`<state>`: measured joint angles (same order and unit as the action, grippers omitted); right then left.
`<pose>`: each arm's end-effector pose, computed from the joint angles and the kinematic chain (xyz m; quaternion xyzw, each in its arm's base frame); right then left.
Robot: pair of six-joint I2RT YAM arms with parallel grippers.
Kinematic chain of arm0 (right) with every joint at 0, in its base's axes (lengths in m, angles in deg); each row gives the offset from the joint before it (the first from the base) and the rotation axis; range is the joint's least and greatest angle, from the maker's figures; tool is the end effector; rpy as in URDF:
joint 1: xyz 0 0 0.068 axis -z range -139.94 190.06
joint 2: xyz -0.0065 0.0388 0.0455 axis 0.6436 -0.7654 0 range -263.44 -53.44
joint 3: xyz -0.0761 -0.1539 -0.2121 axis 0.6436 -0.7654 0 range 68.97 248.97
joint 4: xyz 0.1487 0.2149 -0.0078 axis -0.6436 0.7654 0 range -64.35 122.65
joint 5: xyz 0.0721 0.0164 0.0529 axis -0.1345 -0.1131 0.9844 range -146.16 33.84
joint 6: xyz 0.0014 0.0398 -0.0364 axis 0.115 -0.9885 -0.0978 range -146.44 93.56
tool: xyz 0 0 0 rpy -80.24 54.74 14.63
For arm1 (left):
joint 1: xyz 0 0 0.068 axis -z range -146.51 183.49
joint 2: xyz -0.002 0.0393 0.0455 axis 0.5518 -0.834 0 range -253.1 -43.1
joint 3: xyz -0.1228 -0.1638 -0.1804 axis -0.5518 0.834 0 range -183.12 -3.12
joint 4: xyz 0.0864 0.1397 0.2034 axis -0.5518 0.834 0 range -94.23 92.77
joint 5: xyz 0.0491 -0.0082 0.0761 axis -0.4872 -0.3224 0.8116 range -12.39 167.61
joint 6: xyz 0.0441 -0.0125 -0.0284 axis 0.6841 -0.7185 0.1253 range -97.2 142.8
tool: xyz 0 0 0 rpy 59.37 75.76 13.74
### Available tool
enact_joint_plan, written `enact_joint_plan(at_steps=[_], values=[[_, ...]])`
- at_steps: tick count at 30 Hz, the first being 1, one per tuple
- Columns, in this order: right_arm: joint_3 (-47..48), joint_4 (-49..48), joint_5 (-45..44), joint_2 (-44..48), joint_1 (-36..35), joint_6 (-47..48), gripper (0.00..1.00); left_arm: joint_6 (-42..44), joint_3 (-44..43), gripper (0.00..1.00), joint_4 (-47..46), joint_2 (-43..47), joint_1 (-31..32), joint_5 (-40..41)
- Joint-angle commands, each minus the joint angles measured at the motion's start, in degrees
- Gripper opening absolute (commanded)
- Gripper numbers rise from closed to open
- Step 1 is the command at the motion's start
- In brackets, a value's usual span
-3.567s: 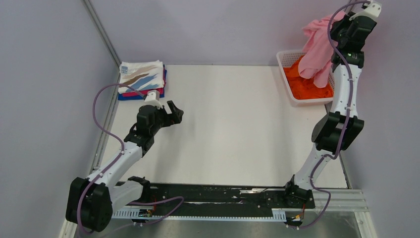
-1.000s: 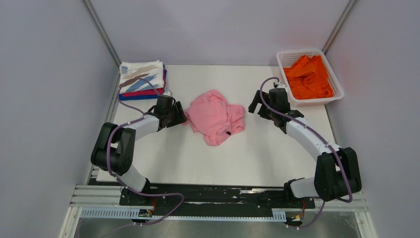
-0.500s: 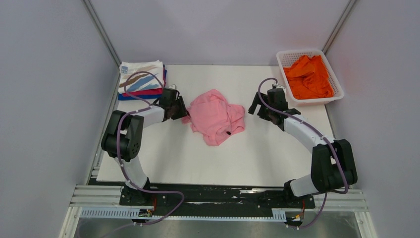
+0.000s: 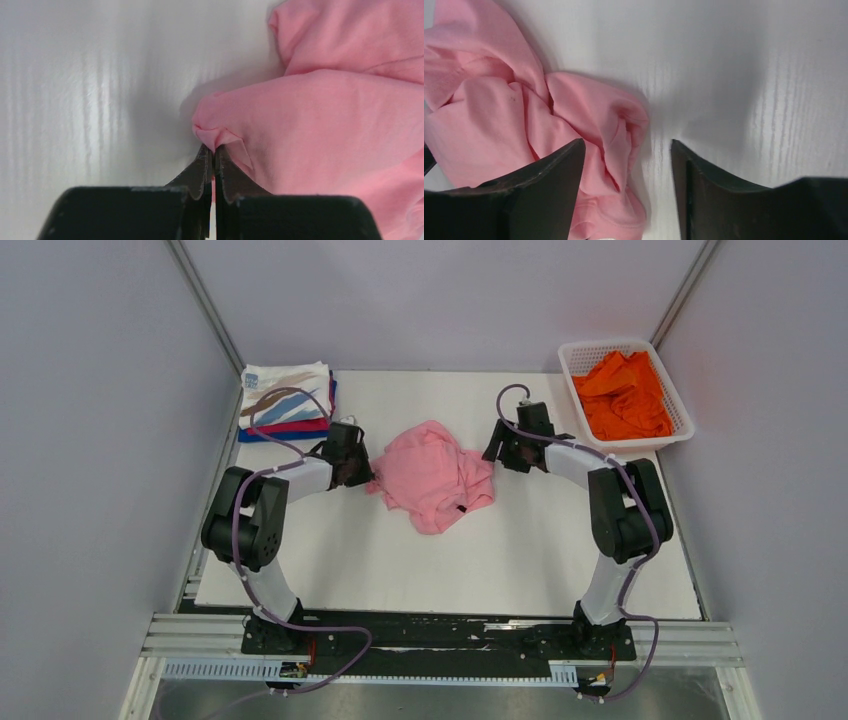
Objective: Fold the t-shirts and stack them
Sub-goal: Flatten out the tshirt
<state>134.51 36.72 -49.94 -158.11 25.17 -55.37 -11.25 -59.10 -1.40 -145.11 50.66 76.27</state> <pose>0.3709 0.1026 0.1768 0.0965 0.9341 0.1742 0.2963 0.3440 -0.1072 0.1546 -0.1332 0.9266 -0.1618 0.3121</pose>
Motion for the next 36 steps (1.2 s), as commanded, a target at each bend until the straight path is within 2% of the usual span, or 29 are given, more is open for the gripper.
enact_joint_plan(at_steps=[1, 6, 9, 10, 12, 17, 21, 27, 32, 36], values=[[3.57, -2.69, 6.63, -3.74, 0.03, -0.44, 0.57, 0.78, 1.99, 0.00, 5.78, 5.45, 0.15, 8.73], [2.22, -4.30, 8.15, -5.92, -0.37, -1.66, 0.45, 1.17, 2.61, 0.00, 6.90, 7.39, 0.15, 10.52], [1.08, -6.15, 8.15, -5.01, -0.32, -1.64, 0.15, 1.82, 2.33, 0.00, 7.59, 8.67, 0.15, 11.80], [0.82, -6.80, 7.96, -4.06, -0.32, -1.45, 0.08, 1.89, 2.04, 0.00, 8.59, 9.64, 0.17, 13.25], [0.16, -7.83, 6.27, -1.08, -0.34, -0.87, 0.00, 2.28, 1.01, 0.00, 10.06, 12.15, 0.15, 15.17], [-2.72, -10.37, 1.67, 11.69, -0.39, 1.85, 0.00, 4.14, 0.42, 0.00, 10.71, 22.90, 0.14, 17.58], [-5.60, -12.11, -0.71, 23.88, -0.38, 4.07, 0.00, 6.11, 0.53, 0.00, 10.80, 38.66, 0.17, 18.21], [-6.69, -12.04, -0.38, 41.93, -0.36, 7.33, 0.00, 9.41, -2.43, 0.00, 9.42, 53.62, 0.21, 12.36], [-3.03, -11.77, 2.76, 51.04, -0.34, 9.60, 0.00, 10.85, -8.91, 0.00, 9.24, 59.39, 0.22, 5.81], [2.02, -9.17, 2.95, 53.32, -0.38, 11.98, 0.00, 12.17, -13.94, 0.00, 9.56, 60.92, 0.16, 3.63]])
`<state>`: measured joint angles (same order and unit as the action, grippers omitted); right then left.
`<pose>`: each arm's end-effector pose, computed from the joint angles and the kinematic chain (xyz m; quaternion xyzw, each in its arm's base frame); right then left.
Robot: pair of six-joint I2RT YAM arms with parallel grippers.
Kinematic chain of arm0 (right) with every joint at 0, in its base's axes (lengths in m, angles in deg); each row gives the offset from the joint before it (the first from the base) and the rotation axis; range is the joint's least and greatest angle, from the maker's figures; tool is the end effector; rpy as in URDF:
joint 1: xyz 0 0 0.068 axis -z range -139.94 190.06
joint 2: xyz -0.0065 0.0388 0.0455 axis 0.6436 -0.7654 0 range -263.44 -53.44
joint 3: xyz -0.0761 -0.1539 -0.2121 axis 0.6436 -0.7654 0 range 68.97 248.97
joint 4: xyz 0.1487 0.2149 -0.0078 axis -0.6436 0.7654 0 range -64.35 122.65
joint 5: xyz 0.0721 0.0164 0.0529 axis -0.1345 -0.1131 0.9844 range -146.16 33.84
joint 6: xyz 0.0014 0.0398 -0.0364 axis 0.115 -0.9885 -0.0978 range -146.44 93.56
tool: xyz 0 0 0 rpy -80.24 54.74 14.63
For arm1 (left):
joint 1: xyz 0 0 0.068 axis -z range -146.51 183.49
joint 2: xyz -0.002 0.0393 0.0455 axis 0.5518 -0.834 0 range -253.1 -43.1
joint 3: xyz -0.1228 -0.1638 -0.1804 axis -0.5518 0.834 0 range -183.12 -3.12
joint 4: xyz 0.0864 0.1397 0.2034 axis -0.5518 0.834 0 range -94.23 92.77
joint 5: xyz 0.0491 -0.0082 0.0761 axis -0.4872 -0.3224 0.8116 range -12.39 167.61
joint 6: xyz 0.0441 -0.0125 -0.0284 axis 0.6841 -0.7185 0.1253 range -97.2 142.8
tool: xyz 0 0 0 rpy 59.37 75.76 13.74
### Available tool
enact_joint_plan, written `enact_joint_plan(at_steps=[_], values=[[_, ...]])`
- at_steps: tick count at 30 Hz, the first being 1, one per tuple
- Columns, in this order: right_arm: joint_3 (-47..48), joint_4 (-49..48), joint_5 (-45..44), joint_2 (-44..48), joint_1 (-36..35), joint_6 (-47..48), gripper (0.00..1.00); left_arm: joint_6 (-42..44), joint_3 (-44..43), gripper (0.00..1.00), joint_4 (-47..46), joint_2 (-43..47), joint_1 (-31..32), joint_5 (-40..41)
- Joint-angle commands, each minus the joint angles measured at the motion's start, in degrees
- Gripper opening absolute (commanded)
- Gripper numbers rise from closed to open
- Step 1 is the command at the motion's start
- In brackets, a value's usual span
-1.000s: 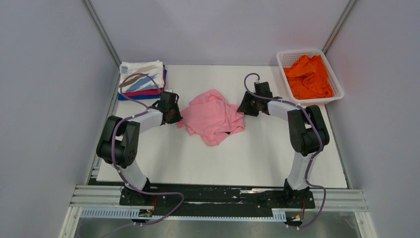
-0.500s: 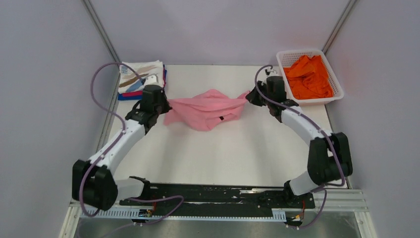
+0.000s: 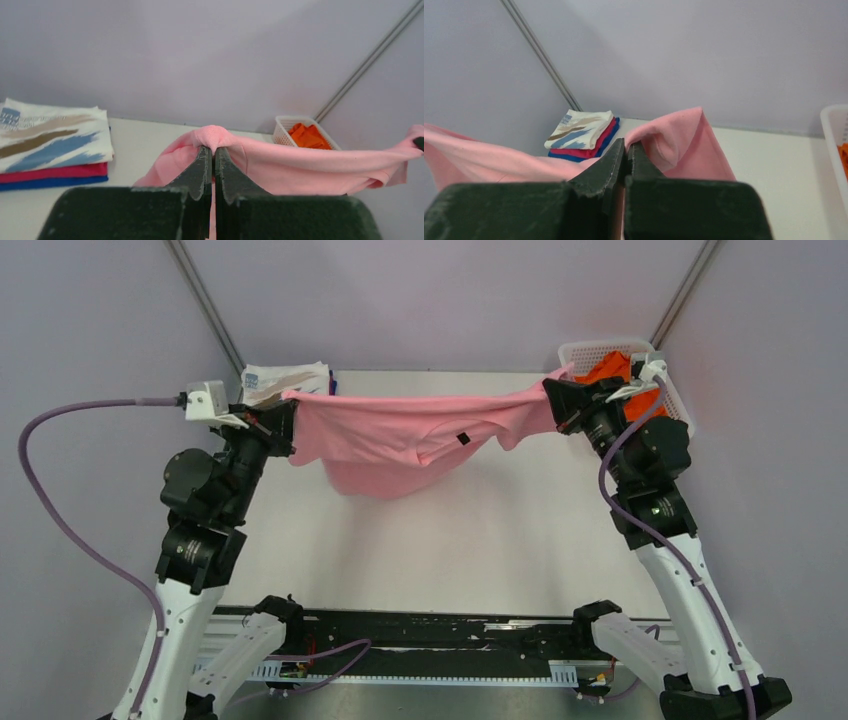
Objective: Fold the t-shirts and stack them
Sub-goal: Flatten out the tshirt
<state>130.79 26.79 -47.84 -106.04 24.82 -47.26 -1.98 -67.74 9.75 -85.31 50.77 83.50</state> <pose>0.1916 0.0575 0.4371 -0.0228 0.6557 0.2784 0.7015 0.1312 -0.0370 0.4558 -0.0814 0.6484 -0.2400 0.7179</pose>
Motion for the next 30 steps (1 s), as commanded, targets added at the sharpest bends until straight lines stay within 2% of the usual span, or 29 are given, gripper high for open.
enact_joint_plan(at_steps=[1, 8, 14, 18, 21, 23, 26, 30], values=[[7.17, 1.58, 0.61, 1.16, 0.03, 4.46, 0.00, 3.12, -6.07, 0.00, -1.39, 1.00, 0.04, -3.93], [15.33, 2.72, -4.97, -5.54, 0.17, 9.17, 0.00, 5.63, -13.14, 0.00, -2.28, -5.66, 0.05, 0.95], [26.02, 2.63, -7.82, -20.62, 1.76, 13.30, 0.00, 11.63, -25.47, 0.00, 0.30, -25.74, -0.39, 9.78], [36.11, 2.59, -5.35, -29.04, 4.96, 12.84, 0.00, 13.31, -38.68, 0.00, 3.68, -37.11, -2.95, 7.81], [43.25, 3.26, -3.00, -32.58, 6.46, 12.27, 0.00, 13.42, -48.40, 0.00, 6.92, -41.96, -5.01, 5.92], [45.62, 4.54, -1.80, -33.34, 6.75, 12.65, 0.00, 13.73, -51.32, 0.00, 8.28, -43.47, -6.73, 4.91], [45.02, 6.35, -1.14, -32.49, 6.97, 13.93, 0.00, 14.29, -50.45, 0.00, 8.52, -42.01, -7.14, 4.71], [38.73, 9.85, -0.53, -28.91, 8.00, 14.17, 0.00, 13.01, -40.90, 0.00, 8.82, -36.70, -7.17, 3.40]])
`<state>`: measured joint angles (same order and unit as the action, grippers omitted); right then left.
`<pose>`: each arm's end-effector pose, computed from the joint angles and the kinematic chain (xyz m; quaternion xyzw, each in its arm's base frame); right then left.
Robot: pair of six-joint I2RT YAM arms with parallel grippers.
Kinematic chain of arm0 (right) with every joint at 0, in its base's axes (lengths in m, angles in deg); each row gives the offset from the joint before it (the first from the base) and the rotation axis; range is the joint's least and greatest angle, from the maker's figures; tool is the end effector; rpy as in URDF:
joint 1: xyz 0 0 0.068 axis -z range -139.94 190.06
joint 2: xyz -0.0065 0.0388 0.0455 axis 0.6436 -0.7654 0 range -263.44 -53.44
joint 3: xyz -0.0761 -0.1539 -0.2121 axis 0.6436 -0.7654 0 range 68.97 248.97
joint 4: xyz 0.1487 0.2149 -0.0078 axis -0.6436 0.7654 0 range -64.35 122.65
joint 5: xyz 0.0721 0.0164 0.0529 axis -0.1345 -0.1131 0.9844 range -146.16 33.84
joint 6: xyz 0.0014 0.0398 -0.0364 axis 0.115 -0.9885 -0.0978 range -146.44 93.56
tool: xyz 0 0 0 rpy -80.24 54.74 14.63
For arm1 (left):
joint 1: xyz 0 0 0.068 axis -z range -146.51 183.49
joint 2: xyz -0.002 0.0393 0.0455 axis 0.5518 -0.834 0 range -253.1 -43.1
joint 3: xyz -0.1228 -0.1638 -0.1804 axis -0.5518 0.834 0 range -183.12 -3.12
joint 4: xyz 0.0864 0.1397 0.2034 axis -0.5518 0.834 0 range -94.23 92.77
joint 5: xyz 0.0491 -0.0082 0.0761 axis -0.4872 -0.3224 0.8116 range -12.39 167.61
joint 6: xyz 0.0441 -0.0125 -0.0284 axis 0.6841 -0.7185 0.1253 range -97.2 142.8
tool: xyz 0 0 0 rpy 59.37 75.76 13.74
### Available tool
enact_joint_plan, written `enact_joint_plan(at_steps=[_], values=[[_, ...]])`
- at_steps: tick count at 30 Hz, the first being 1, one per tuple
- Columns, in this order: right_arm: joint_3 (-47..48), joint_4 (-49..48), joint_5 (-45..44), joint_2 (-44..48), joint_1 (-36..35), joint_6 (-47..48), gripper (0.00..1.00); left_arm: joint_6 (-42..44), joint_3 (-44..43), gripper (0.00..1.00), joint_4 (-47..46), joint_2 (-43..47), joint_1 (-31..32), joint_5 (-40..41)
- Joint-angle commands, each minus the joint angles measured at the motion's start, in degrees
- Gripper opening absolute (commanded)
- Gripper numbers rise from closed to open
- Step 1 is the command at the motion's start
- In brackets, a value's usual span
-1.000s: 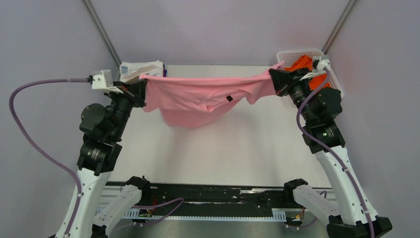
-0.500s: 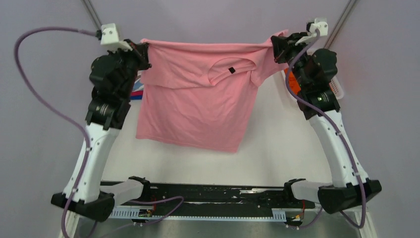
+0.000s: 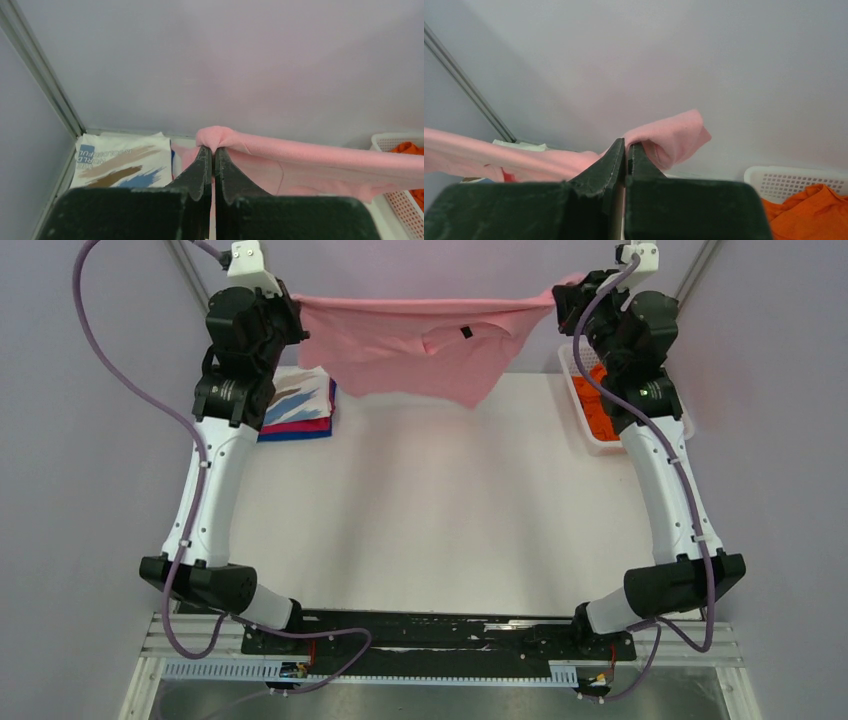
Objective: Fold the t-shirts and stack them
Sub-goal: Flatten out the tshirt
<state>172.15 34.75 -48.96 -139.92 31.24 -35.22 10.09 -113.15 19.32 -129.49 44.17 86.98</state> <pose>0.3250 0.0549 0.5194 -0.0474 0.6574 0.1558 0.7358 0.3085 -0.0523 0.5304 -0.0702 0.7030 -0.0864 0.7024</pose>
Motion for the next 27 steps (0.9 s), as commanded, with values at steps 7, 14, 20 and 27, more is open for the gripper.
enact_joint_plan(at_steps=[7, 14, 20, 27], values=[[-14.39, 22.68, 2.11, 6.68, 5.24, 3.31, 0.00, -8.29, 30.44, 0.00, 6.52, 18.11, -0.57, 2.64], [-21.59, 28.79, 2.20, -0.10, 6.05, 3.13, 0.01, -15.94, 50.32, 0.00, 6.40, 14.32, 0.54, -6.71], [-11.87, 35.36, -8.12, -15.75, 6.18, -0.26, 0.51, -16.33, 47.08, 0.65, 11.72, 0.36, 1.08, -7.04], [-8.99, 36.22, -14.66, -18.74, 4.88, -2.63, 0.85, -13.75, 43.26, 1.00, 8.83, 1.75, 3.23, -8.93]])
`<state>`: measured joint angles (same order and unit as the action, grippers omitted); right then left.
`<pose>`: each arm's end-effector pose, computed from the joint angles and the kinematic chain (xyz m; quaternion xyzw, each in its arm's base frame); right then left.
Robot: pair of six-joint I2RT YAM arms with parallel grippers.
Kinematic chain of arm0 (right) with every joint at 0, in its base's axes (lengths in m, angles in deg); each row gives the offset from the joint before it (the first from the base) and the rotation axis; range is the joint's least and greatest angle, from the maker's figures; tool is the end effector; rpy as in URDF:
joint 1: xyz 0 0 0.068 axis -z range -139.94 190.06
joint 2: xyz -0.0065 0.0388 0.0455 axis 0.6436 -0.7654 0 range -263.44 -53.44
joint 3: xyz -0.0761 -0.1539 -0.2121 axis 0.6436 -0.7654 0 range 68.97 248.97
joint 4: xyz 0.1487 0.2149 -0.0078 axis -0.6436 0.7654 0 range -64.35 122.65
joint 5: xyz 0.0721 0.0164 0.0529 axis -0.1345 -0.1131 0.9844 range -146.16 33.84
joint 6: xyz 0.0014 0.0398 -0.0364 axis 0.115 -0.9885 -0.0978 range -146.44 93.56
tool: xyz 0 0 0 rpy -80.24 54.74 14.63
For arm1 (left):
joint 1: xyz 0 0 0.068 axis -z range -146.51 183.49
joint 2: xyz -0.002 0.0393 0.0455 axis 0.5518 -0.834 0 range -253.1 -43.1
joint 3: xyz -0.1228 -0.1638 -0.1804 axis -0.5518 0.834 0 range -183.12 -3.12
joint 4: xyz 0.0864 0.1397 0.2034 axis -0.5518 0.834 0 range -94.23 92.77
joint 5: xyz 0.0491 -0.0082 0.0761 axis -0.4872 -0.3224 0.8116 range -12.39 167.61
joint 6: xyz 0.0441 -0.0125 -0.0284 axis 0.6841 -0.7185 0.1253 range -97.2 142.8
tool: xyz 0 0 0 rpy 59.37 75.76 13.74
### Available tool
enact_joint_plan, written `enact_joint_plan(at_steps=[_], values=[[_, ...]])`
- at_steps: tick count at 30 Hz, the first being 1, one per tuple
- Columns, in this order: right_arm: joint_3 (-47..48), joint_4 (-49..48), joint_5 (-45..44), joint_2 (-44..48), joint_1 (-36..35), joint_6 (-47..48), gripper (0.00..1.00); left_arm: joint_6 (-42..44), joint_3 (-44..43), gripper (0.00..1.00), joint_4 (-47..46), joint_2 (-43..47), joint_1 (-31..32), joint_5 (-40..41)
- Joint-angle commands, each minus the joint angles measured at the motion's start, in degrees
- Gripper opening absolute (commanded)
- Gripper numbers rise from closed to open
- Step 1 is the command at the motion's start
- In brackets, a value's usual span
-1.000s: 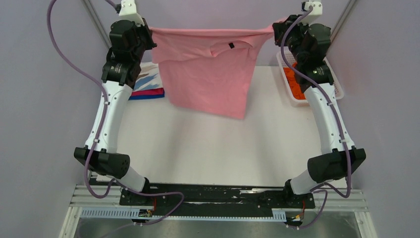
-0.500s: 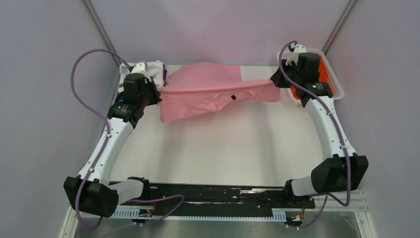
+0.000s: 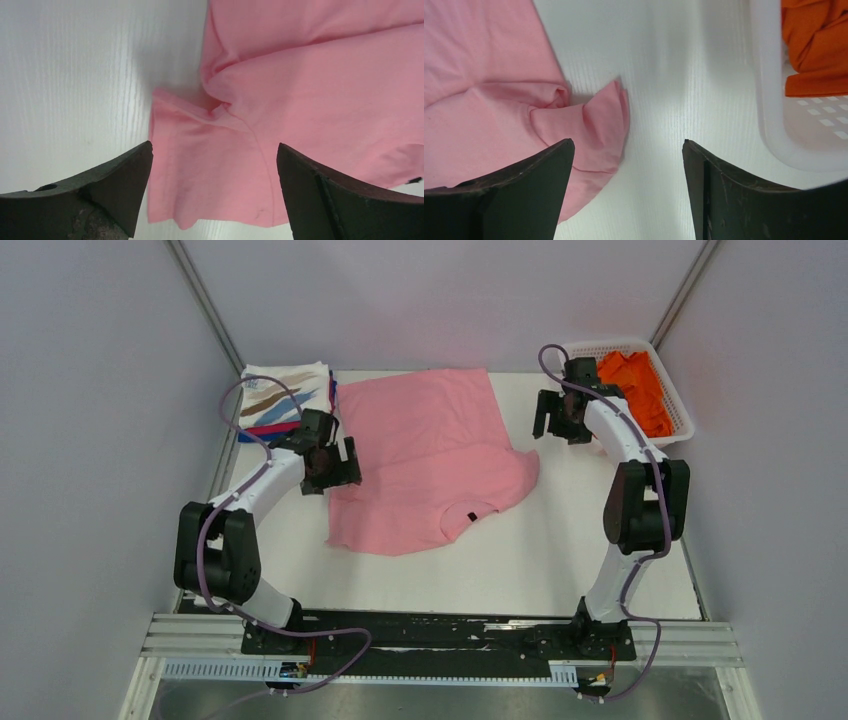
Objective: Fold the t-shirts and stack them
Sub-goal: Flatten out the tshirt
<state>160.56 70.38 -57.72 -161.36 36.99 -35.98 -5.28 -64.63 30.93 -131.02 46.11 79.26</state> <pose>0.4057 0.0207 0.2575 0.0581 0.9664 0.0143 0.2498 0.3015 -0.0665 0.2258 -0.1338 0.9600 -0.0723 0.2351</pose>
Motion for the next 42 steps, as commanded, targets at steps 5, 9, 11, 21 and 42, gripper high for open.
enact_joint_plan(at_steps=[5, 9, 11, 21, 42], values=[[-7.13, -6.21, -4.62, 10.11, -3.86, -5.54, 1.00, 3.26, -10.03, 1.00, -5.73, -0.91, 1.68, -6.08], [-19.93, -14.99, 3.97, 17.50, -9.99, -7.85, 1.00, 4.22, -15.96, 1.00, -8.18, -9.60, 1.70, -9.11], [-24.43, -18.22, 6.80, 19.29, -12.54, -9.54, 1.00, 4.07, -19.51, 1.00, -7.92, -14.72, 1.70, -10.34], [-31.76, -26.08, 8.65, 14.90, -17.16, -16.57, 1.00, 0.62, -17.07, 1.00, -14.95, -24.27, 3.03, -15.85], [15.90, -23.30, 7.90, -25.45, -5.60, -9.14, 1.00, -15.37, -1.96, 1.00, -35.45, -18.19, 33.35, -20.53]])
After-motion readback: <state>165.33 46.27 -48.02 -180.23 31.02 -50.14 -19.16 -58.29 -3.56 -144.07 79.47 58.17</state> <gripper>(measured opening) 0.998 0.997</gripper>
